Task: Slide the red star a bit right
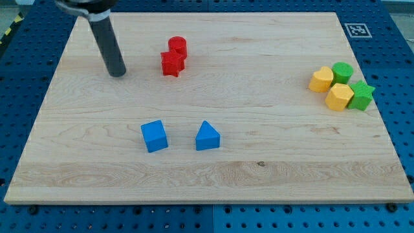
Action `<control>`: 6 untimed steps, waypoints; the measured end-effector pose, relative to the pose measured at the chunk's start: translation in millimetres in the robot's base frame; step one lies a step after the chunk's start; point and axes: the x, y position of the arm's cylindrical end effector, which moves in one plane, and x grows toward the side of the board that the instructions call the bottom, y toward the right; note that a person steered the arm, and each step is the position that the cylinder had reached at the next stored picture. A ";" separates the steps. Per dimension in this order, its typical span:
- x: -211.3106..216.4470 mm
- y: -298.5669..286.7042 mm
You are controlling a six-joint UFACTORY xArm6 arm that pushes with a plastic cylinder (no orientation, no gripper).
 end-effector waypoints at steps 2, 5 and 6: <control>-11.4 0.0; 4.2 86.8; 16.0 91.4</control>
